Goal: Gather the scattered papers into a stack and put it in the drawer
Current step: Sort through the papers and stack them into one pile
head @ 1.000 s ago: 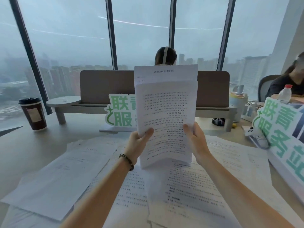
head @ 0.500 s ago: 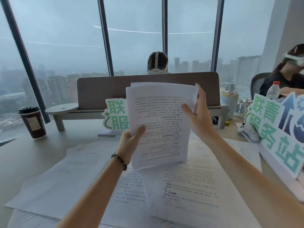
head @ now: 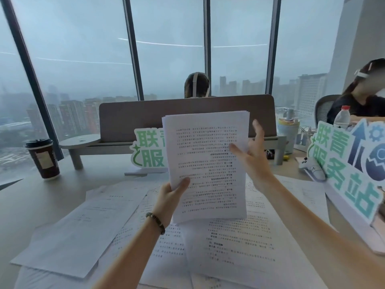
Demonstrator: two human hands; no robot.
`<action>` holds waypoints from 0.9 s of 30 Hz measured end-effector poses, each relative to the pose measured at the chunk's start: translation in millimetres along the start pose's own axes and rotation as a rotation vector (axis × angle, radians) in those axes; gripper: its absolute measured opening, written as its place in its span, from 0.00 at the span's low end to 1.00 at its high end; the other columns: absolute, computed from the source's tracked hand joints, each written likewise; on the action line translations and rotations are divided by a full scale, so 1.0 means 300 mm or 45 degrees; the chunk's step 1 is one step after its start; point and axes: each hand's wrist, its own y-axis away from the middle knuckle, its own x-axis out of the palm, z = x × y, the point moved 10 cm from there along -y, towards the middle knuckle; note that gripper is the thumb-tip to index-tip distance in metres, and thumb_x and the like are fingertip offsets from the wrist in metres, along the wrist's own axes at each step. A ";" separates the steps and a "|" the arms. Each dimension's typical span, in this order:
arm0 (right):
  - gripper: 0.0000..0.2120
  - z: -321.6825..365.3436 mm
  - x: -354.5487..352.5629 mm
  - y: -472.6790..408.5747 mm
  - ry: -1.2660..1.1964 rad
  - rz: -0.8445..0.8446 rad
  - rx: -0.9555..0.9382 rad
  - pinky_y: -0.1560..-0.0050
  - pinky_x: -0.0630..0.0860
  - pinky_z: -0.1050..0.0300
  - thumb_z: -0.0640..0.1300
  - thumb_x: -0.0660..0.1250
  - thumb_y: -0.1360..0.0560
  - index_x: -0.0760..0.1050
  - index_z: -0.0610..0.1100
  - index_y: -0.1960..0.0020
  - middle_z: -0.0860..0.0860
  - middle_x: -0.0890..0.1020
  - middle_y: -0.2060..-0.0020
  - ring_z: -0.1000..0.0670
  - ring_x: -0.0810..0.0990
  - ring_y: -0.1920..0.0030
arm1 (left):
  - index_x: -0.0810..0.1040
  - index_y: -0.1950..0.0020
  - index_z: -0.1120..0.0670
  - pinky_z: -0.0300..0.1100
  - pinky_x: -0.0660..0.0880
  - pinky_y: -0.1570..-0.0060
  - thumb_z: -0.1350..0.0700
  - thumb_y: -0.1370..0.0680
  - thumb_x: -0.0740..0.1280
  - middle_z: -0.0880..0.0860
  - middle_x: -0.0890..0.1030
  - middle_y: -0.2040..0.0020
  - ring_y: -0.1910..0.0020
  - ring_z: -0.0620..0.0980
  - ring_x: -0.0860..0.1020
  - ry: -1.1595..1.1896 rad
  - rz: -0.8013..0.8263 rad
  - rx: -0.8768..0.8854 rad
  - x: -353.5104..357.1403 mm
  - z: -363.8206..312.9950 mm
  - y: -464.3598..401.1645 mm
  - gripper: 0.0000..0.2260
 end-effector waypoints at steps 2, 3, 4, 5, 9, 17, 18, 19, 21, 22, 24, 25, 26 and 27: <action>0.31 -0.121 0.027 0.058 0.036 0.076 0.147 0.36 0.74 0.42 0.51 0.73 0.28 0.65 0.53 0.28 0.58 0.82 0.41 0.53 0.81 0.40 | 0.83 0.44 0.56 0.55 0.80 0.46 0.54 0.22 0.68 0.57 0.85 0.47 0.47 0.57 0.84 0.045 0.026 -0.006 0.014 0.011 0.008 0.10; 0.26 -0.173 0.042 0.087 0.071 0.104 0.203 0.36 0.75 0.41 0.52 0.72 0.26 0.69 0.54 0.31 0.58 0.82 0.42 0.52 0.81 0.41 | 0.83 0.44 0.56 0.55 0.80 0.47 0.54 0.22 0.68 0.56 0.85 0.47 0.47 0.57 0.84 0.058 0.039 -0.013 0.020 0.017 0.008 0.10; 0.22 -0.215 0.049 0.115 0.089 0.108 0.241 0.38 0.76 0.41 0.53 0.71 0.25 0.70 0.56 0.33 0.59 0.82 0.42 0.52 0.81 0.41 | 0.83 0.44 0.56 0.54 0.80 0.47 0.54 0.22 0.68 0.56 0.85 0.47 0.47 0.56 0.84 0.061 0.048 -0.021 0.025 0.023 0.008 0.10; 0.19 -0.249 0.046 0.134 0.096 0.087 0.271 0.39 0.77 0.44 0.53 0.70 0.24 0.70 0.58 0.35 0.60 0.82 0.42 0.53 0.81 0.41 | 0.83 0.43 0.56 0.54 0.80 0.48 0.54 0.22 0.68 0.56 0.85 0.47 0.47 0.56 0.84 0.056 0.048 -0.027 0.026 0.028 0.007 0.10; 0.11 -0.314 0.028 0.189 0.134 -0.006 0.334 0.48 0.78 0.57 0.49 0.64 0.19 0.69 0.57 0.38 0.60 0.81 0.44 0.58 0.80 0.45 | 0.82 0.42 0.56 0.53 0.81 0.48 0.53 0.22 0.68 0.55 0.86 0.48 0.48 0.55 0.84 -0.003 0.010 -0.023 0.016 0.038 -0.002 0.11; 0.10 -0.349 0.021 0.195 0.404 0.022 0.386 0.54 0.77 0.64 0.46 0.61 0.18 0.69 0.51 0.37 0.58 0.81 0.45 0.56 0.81 0.47 | 0.83 0.49 0.52 0.41 0.82 0.61 0.54 0.20 0.65 0.49 0.87 0.56 0.56 0.49 0.85 -0.301 0.006 0.044 0.003 0.019 -0.024 0.07; 0.10 -0.348 0.020 0.193 0.448 0.050 0.391 0.56 0.76 0.66 0.46 0.61 0.18 0.69 0.51 0.37 0.57 0.81 0.46 0.57 0.81 0.47 | 0.83 0.49 0.52 0.43 0.82 0.61 0.54 0.20 0.65 0.49 0.87 0.56 0.56 0.49 0.85 -0.325 0.000 0.039 -0.004 0.025 -0.025 0.07; 0.10 -0.350 0.023 0.195 0.519 0.100 0.401 0.56 0.75 0.67 0.47 0.60 0.18 0.69 0.50 0.36 0.57 0.80 0.45 0.57 0.80 0.48 | 0.82 0.50 0.51 0.45 0.83 0.59 0.54 0.20 0.66 0.50 0.87 0.56 0.56 0.50 0.85 -0.323 -0.020 0.016 -0.015 0.039 -0.024 0.06; 0.12 -0.371 0.028 0.206 0.744 0.224 0.403 0.52 0.76 0.63 0.52 0.57 0.17 0.69 0.50 0.36 0.55 0.79 0.45 0.54 0.79 0.48 | 0.83 0.50 0.53 0.52 0.83 0.55 0.55 0.21 0.67 0.53 0.87 0.56 0.56 0.54 0.85 -0.283 -0.081 -0.058 -0.039 0.076 -0.018 0.05; 0.13 -0.387 0.021 0.207 0.969 0.288 0.391 0.49 0.77 0.57 0.54 0.55 0.17 0.69 0.49 0.38 0.53 0.78 0.45 0.51 0.78 0.47 | 0.82 0.50 0.54 0.55 0.82 0.54 0.55 0.21 0.67 0.54 0.87 0.55 0.55 0.56 0.85 -0.266 -0.102 -0.107 -0.047 0.097 -0.015 0.06; 0.18 -0.429 -0.010 0.217 1.451 0.379 0.426 0.45 0.75 0.45 0.59 0.50 0.18 0.66 0.49 0.36 0.48 0.73 0.44 0.44 0.74 0.43 | 0.82 0.49 0.56 0.55 0.82 0.55 0.55 0.21 0.67 0.56 0.86 0.55 0.56 0.57 0.85 -0.271 -0.111 -0.184 -0.052 0.134 -0.015 0.07; 0.22 -0.450 -0.036 0.224 1.634 0.398 0.501 0.42 0.72 0.41 0.63 0.47 0.19 0.65 0.51 0.33 0.46 0.72 0.40 0.41 0.72 0.40 | 0.82 0.48 0.57 0.53 0.83 0.57 0.55 0.20 0.66 0.55 0.86 0.55 0.57 0.57 0.85 -0.281 -0.107 -0.214 -0.053 0.146 -0.016 0.07; 0.27 -0.463 -0.069 0.229 1.759 0.401 0.595 0.39 0.67 0.36 0.66 0.44 0.20 0.66 0.53 0.31 0.44 0.70 0.36 0.39 0.70 0.36 | 0.81 0.48 0.57 0.50 0.83 0.59 0.55 0.20 0.65 0.55 0.86 0.55 0.57 0.56 0.85 -0.284 -0.105 -0.241 -0.053 0.155 -0.018 0.08; 0.31 -0.469 -0.104 0.236 1.807 0.370 0.699 0.35 0.61 0.30 0.68 0.42 0.22 0.67 0.53 0.29 0.42 0.68 0.31 0.37 0.67 0.32 | 0.81 0.48 0.57 0.47 0.82 0.61 0.55 0.19 0.65 0.54 0.85 0.55 0.58 0.55 0.84 -0.281 -0.103 -0.263 -0.054 0.163 -0.018 0.08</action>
